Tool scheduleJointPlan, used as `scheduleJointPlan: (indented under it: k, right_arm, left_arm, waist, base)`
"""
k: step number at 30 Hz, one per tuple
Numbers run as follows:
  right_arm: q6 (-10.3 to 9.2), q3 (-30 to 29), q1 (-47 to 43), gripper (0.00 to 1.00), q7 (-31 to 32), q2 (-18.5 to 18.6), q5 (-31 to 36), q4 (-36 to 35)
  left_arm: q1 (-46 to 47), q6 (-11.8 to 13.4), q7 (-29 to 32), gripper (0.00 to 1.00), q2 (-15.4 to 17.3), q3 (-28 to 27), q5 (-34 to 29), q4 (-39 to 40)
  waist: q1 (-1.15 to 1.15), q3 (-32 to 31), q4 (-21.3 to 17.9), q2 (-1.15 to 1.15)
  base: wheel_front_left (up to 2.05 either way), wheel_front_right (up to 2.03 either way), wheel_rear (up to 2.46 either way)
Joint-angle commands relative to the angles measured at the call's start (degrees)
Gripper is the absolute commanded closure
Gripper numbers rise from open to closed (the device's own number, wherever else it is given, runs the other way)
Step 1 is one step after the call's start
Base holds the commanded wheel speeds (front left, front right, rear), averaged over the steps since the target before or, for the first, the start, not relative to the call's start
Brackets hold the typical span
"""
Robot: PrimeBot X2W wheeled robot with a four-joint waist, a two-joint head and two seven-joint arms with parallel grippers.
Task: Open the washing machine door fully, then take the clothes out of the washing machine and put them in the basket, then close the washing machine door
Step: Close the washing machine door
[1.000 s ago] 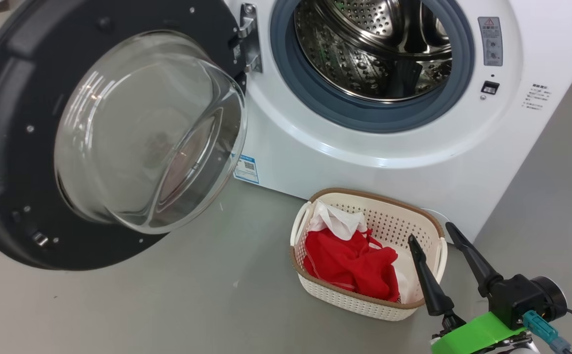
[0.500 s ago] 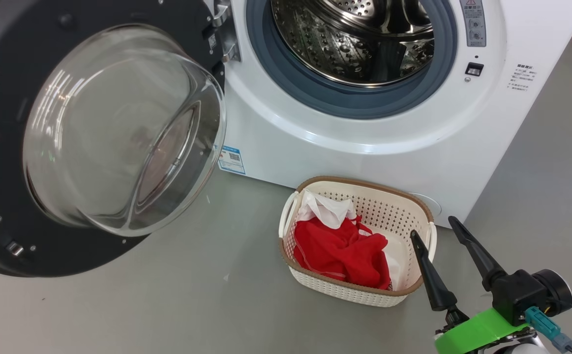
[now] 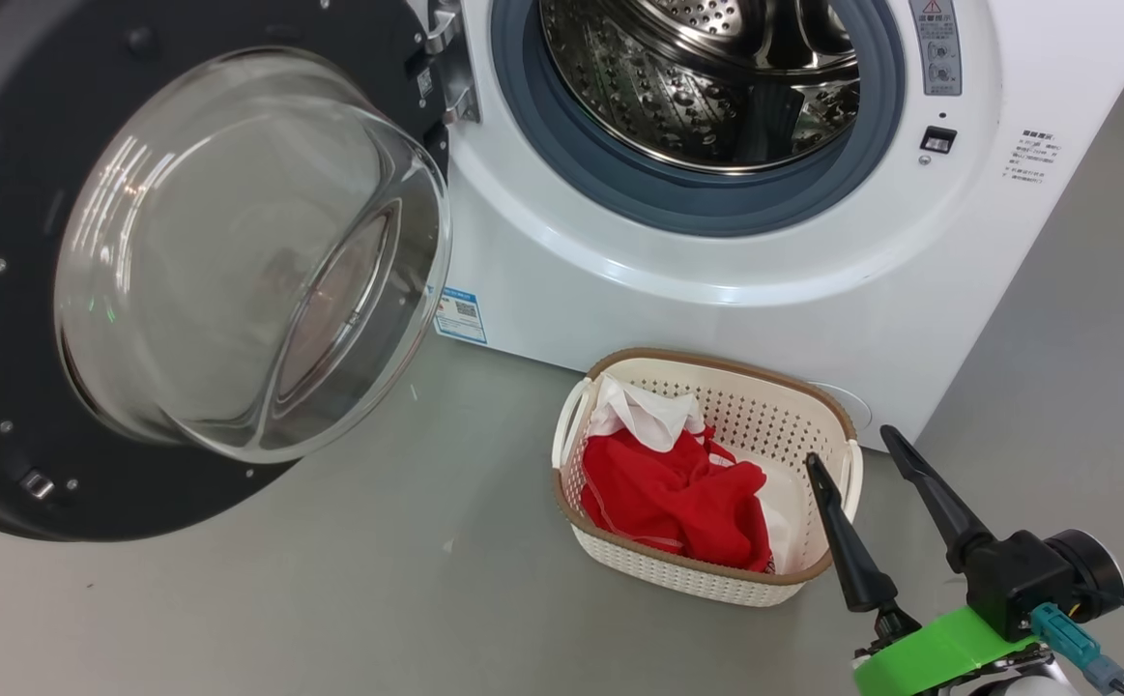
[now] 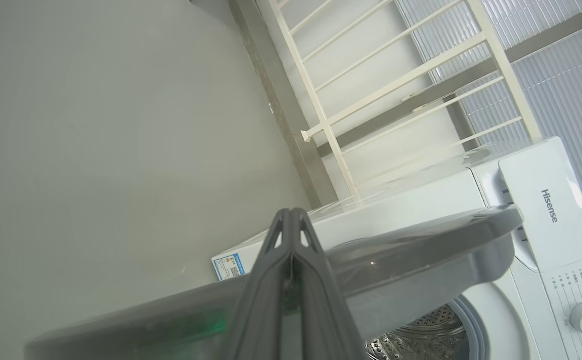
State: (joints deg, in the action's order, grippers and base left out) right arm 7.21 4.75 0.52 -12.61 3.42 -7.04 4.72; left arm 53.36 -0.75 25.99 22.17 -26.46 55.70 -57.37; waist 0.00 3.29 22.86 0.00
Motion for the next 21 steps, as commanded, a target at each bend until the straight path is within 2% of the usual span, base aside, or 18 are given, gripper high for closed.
scheduleJointPlan:
  k: [1,9,10,21]
  right_arm:
    - [0.28,1.45,1.94,0.00,-0.41,0.23,-0.20,-1.31]
    - [0.28,2.01,2.32,0.00,-0.63,0.38,-0.28,-0.96]
    - [0.28,1.74,2.19,0.00,-0.80,0.42,-0.32,-0.83]
    - [0.28,1.99,2.47,0.00,-1.35,0.06,-0.46,-0.17]
  left_arm:
    - [0.26,-0.75,0.77,1.00,3.75,-0.57,0.61,1.29]
    - [-1.05,-1.87,5.37,1.00,3.25,-1.80,3.50,1.54]
    - [-1.65,-2.61,8.27,1.00,2.42,-2.31,5.24,2.16]
    - [-4.48,-3.56,14.43,1.00,-0.97,-3.42,9.30,7.28]
  waist:
    - [0.00,0.07,-0.04,0.00]
    - [0.00,0.34,-0.28,0.00]
    - [0.00,0.45,-0.22,0.00]
    - [0.00,0.43,0.54,0.00]
  base:
    - [0.00,0.00,0.00]
    - [0.00,0.00,0.00]
    - [0.00,0.00,0.00]
    - [0.00,0.00,0.00]
